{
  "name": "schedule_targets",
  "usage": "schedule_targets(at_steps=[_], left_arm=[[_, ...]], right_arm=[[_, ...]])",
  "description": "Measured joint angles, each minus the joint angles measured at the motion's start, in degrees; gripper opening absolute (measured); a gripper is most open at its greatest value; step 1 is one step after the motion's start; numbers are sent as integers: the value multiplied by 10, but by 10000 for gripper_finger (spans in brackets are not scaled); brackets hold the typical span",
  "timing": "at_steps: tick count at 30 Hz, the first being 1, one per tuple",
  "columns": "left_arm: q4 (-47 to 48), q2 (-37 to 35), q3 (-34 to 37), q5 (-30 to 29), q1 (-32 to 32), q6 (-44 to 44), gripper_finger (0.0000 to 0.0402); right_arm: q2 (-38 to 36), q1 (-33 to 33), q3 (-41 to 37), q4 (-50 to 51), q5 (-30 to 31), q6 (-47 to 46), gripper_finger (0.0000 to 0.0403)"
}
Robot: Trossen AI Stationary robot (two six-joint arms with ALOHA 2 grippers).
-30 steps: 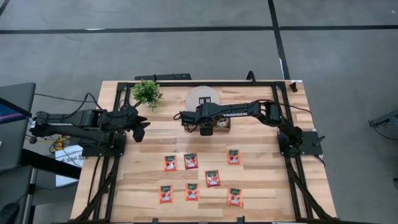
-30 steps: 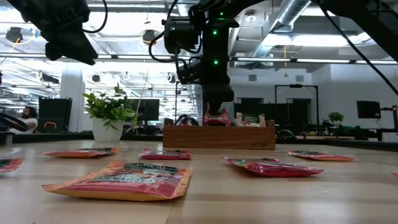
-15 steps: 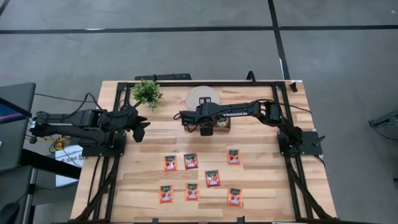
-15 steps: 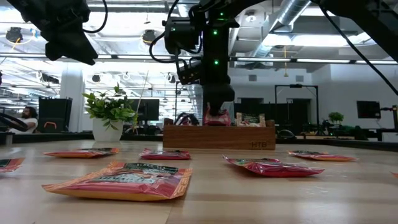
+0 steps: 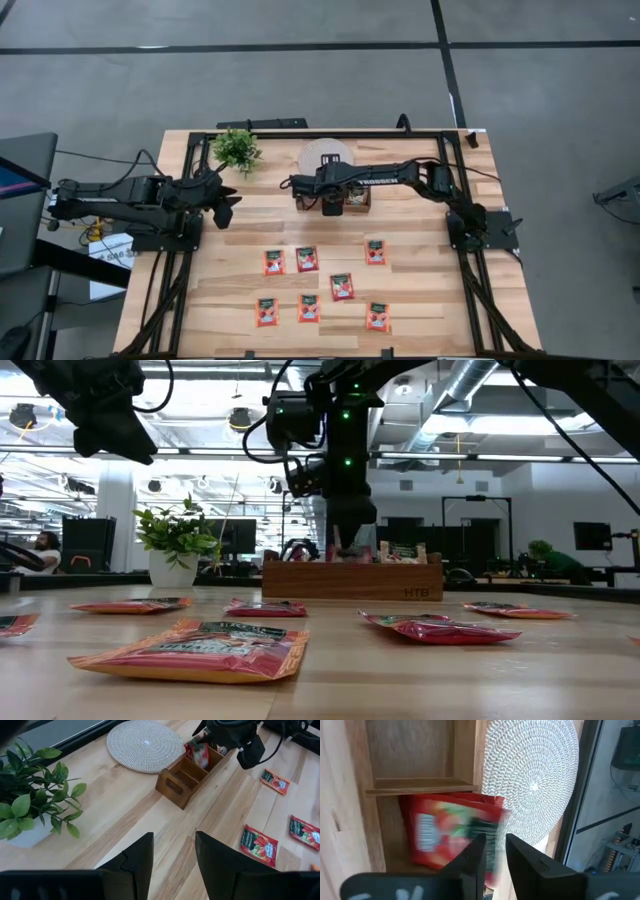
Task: Pick & Place Tea
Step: Put the red tea bag into the middle section of the wooden organizer
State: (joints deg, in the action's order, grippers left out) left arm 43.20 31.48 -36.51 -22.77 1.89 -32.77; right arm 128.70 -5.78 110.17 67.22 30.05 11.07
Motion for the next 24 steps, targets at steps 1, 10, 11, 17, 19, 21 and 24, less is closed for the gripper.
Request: schedule_targets(at_steps=[1, 10, 11, 17, 19, 21, 24], left_arm=[[0, 0, 0, 0, 0, 0, 138], [0, 0, 0, 0, 0, 2, 137], [0, 0, 0, 0, 0, 2, 138], [0, 0, 0, 0, 0, 2, 137], [0, 0, 0, 0, 0, 2, 138], [0, 0, 0, 1, 0, 2, 137], [0, 0, 0, 15, 0, 1, 137]], right_arm=[[0, 0, 0, 1, 0, 0, 67], [0, -1, 0, 6, 30, 14, 67], [0, -1, 0, 7, 30, 14, 67], [0, 8, 27, 44, 31, 1, 67], [0, 15, 48, 78, 29, -16, 67], [0, 22, 73, 116, 27, -37, 67], [-17, 32, 92, 172, -18, -53, 67]])
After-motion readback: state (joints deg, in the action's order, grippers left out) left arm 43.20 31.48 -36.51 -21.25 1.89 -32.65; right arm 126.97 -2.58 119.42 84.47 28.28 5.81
